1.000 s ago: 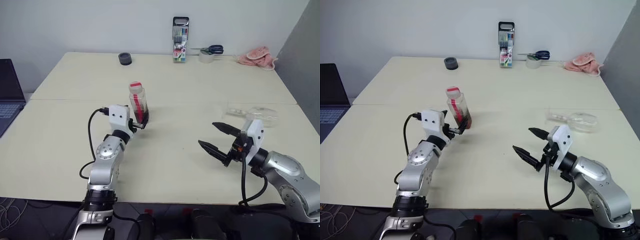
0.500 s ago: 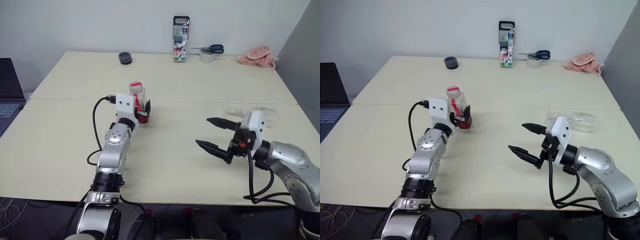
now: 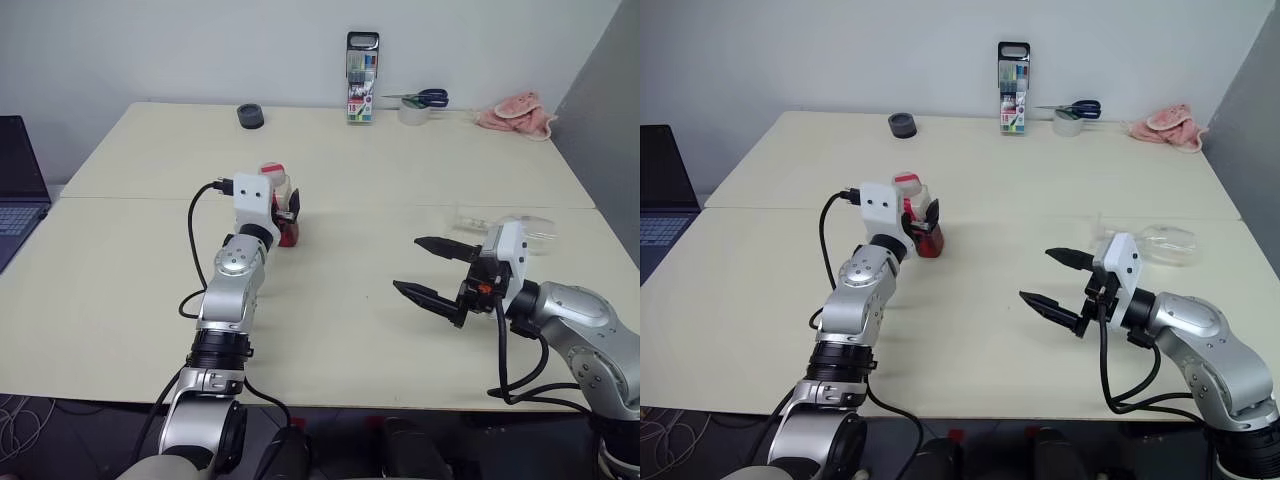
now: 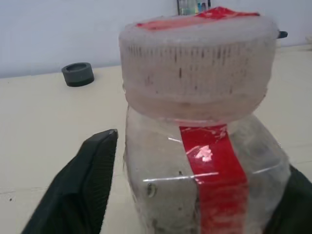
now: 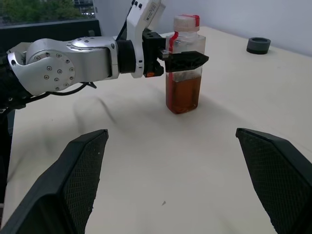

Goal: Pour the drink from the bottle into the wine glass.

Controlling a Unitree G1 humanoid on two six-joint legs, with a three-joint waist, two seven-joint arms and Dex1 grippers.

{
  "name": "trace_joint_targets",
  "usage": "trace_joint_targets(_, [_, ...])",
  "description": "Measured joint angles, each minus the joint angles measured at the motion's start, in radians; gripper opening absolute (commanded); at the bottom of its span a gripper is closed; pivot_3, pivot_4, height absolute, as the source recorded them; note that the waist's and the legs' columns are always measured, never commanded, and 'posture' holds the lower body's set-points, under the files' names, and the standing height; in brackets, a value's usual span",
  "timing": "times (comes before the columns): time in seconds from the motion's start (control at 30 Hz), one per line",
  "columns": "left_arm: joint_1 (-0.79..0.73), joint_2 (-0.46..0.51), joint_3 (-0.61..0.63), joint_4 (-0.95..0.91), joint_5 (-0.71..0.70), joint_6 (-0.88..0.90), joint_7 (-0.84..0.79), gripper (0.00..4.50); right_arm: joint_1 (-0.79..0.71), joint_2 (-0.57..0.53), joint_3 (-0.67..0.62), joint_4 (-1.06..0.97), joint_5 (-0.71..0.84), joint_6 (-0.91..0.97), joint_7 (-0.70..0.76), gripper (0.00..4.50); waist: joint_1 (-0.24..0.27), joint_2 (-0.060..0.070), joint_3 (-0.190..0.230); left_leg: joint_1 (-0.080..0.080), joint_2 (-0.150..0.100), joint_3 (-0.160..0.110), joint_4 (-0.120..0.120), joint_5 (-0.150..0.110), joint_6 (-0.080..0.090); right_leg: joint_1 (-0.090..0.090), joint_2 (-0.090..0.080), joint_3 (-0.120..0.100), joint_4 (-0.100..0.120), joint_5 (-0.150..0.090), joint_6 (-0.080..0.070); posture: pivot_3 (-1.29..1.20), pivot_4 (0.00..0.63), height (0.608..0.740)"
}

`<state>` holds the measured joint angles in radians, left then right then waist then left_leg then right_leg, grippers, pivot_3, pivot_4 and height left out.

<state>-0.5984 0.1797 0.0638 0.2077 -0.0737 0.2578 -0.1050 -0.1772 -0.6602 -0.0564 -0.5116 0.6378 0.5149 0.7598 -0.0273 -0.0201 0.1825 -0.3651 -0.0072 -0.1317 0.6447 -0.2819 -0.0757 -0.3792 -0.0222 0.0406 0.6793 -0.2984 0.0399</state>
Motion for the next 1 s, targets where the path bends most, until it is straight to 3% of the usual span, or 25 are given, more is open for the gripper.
trace_joint_targets(0.1, [0.005, 0.000, 0.000, -0.004, -0.003, 0.005, -0.008, 2.05, 0.000, 0.000, 0.000, 0.003, 0.000, 0.000, 0.001, 4.50, 0.000, 0.000, 0.000, 0.000, 0.000, 0.000, 0.000, 0.000, 0.000, 0.000, 0.000, 0.000, 0.000, 0.000, 0.000, 0.00, 0.150, 0.740])
trace_joint_targets(0.17, [0.007, 0.000, 0.000, -0.007, -0.004, 0.005, -0.014, 1.80, 0.000, 0.000, 0.000, 0.003, 0.000, 0.000, 0.001, 4.50, -0.002, 0.000, 0.000, 0.000, 0.000, 0.000, 0.000, 0.000, 0.000, 0.000, 0.000, 0.000, 0.000, 0.000, 0.000, 0.00, 0.150, 0.740])
trace_joint_targets(0.33, [0.045, 0.015, 0.013, -0.044, -0.036, -0.004, -0.061, 1.79, -0.004, 0.000, 0.000, 0.003, -0.003, 0.000, -0.005, 4.50, -0.004, 0.000, 0.000, 0.000, 0.000, 0.001, 0.000, 0.000, -0.001, 0.000, 0.000, 0.001, 0.000, 0.000, 0.000, 0.00, 0.150, 0.740])
trace_joint_targets(0.5, [0.071, 0.062, 0.005, -0.065, -0.128, -0.001, -0.273, 1.78, -0.035, -0.002, -0.002, -0.014, -0.020, 0.023, -0.051, 4.50, -0.001, 0.000, 0.000, 0.000, 0.000, 0.001, 0.000, 0.001, -0.001, 0.000, 0.000, 0.000, 0.000, 0.000, 0.000, 0.00, 0.150, 0.740])
trace_joint_targets(0.77, [0.028, 0.138, -0.161, -0.079, -0.205, 0.006, -0.706, 1.76, -0.218, 0.068, -0.006, -0.143, 0.091, 0.248, -0.293, 4.50, 0.000, 0.000, 0.000, -0.002, 0.000, 0.000, 0.000, 0.001, -0.001, -0.001, 0.000, 0.000, -0.001, 0.000, 0.000, 0.00, 0.150, 0.740])
trace_joint_targets(1.0, [-0.045, 0.130, -0.214, -0.025, -0.205, -0.061, -0.869, 1.76, -0.288, 0.164, 0.094, -0.142, 0.047, 0.329, -0.434, 4.50, -0.005, 0.000, 0.000, -0.005, 0.000, 0.000, 0.000, 0.000, 0.000, -0.006, 0.000, 0.001, 0.001, 0.000, 0.000, 0.00, 0.150, 0.740])
